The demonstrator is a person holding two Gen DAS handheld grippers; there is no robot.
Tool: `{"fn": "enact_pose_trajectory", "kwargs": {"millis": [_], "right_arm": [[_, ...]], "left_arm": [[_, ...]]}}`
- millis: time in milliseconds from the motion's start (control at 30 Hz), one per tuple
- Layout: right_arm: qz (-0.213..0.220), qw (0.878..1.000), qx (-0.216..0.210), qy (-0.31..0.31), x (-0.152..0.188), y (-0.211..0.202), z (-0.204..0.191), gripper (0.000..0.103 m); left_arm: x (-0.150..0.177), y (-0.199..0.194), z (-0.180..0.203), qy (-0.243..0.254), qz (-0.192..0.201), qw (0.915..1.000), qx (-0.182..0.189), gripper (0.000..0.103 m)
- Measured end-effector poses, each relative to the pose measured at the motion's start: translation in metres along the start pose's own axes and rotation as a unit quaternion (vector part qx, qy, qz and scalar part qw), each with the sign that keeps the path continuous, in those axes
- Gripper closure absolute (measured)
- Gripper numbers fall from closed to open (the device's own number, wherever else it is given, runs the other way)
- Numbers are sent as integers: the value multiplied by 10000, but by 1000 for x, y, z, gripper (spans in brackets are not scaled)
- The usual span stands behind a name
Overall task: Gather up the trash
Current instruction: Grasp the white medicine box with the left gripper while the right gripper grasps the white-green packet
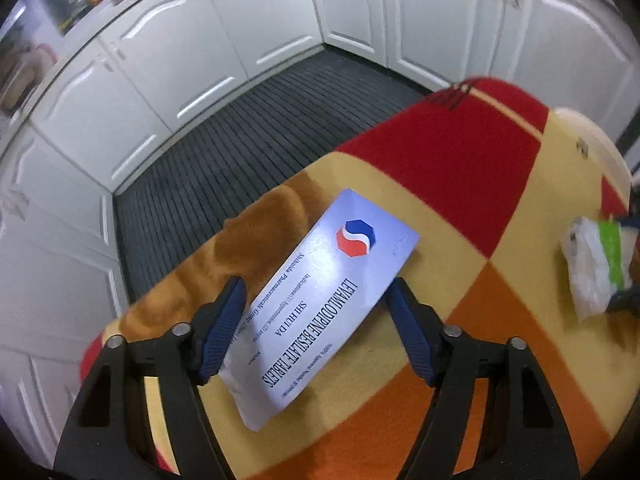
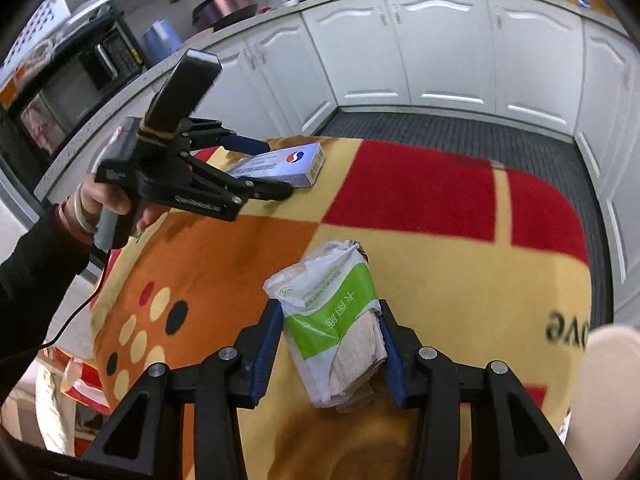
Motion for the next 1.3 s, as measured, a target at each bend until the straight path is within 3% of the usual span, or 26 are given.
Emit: {"fn": "enact_pose_trajectory", "kwargs": {"millis": [133, 267, 500, 700, 767, 900, 1067, 1100, 1167, 1300], "right_arm": [[69, 9998, 14, 180, 7, -9, -3, 59], [172, 9995, 90, 240, 19, -20, -13, 59], [284, 9972, 85, 682, 42, -38, -10, 59], [-6, 9964, 295, 798, 64, -40, -16, 58], [-50, 9963, 463, 720, 70, -40, -20, 51], [-54, 9955, 755, 565, 78, -38, -21, 49], [0, 9952, 930, 294, 83, -33, -30, 38], [21, 9947, 998, 244, 83, -32, -31, 39], [97, 9931, 1151, 179, 86, -33, -32, 55], [213, 9948, 915, 393, 89, -49, -26, 61]], "left_arm": [[19, -13, 8, -368, -81, 9992, -99, 46], [46, -41, 25, -987, -58, 9949, 173, 51], [91, -86, 77, -1806, -22, 9835, 95, 54], [108, -95, 114, -1990, -249, 9795, -192, 54], [109, -95, 120, -2021, -246, 9786, -289, 53], [106, -93, 125, -2030, -237, 9780, -424, 51], [106, -83, 131, -2099, -203, 9770, -315, 50], [106, -84, 132, -2108, -157, 9769, -325, 51], [106, -86, 134, -2127, -85, 9769, -193, 51], [102, -94, 140, -2130, 49, 9770, -103, 52]]}}
Point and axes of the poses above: each gripper's, at about its wrist camera, not at the fingertips, and y roughly the way its jaws point, z to its right, x to its underside, the point moved 1 cm from there along y, roughly the way its jaws point, and after that the axes turned 9 degrees about y, right-handed, at the moved point
